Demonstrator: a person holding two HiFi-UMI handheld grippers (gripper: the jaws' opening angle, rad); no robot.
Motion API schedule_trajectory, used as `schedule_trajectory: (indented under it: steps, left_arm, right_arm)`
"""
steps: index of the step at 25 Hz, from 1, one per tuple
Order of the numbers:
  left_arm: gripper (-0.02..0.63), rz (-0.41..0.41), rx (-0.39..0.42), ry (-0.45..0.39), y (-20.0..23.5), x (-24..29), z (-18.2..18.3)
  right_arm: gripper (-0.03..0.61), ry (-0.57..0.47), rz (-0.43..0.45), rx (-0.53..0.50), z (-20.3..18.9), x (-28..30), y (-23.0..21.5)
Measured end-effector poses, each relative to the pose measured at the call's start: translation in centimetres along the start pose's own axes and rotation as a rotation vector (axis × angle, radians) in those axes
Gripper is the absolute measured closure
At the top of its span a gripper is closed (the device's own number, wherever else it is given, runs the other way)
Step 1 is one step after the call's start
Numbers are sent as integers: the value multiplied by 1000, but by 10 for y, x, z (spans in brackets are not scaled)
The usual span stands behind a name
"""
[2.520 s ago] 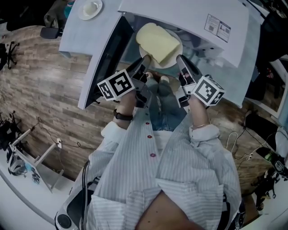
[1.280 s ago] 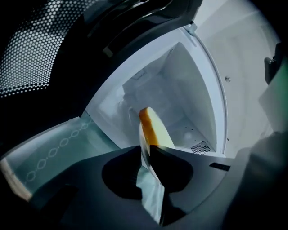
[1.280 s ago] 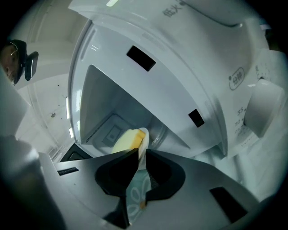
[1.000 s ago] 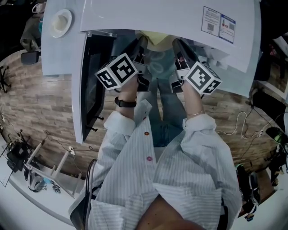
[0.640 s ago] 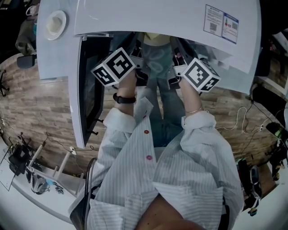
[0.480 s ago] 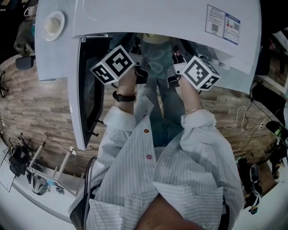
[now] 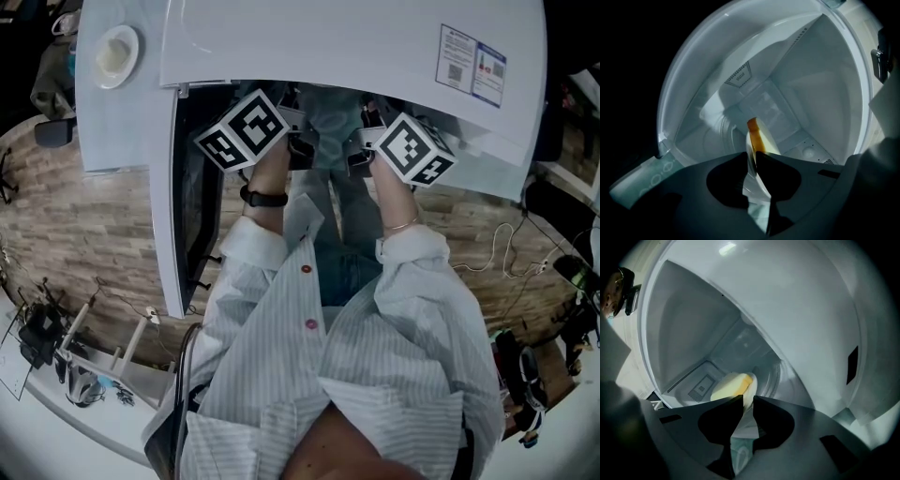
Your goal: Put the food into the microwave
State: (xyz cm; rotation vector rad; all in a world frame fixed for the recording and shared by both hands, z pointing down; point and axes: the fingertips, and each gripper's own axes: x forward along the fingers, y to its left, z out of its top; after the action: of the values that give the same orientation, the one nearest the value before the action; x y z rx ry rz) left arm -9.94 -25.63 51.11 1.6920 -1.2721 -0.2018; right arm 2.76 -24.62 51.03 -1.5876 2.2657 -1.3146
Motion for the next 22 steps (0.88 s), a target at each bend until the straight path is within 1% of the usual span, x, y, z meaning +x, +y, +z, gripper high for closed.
schedule_trajectory:
  steps: [7,13,17,22]
  left_arm:
    - [561,-2,6,-20,-1,4,9]
    - [561,-9,14,-37,-1,8,13]
    - [560,-16,27,-43,-3,8,14]
    - [552,14,52,-28,-2,10,13]
  right_arm:
    - [511,-12,-47,0,3,6,-3]
    - [506,-32,-58,-40,7,9,-1]
    - [505,-36,-83,-52,7,9,-4]
    - [502,-41,-101,-76,9,10,-3]
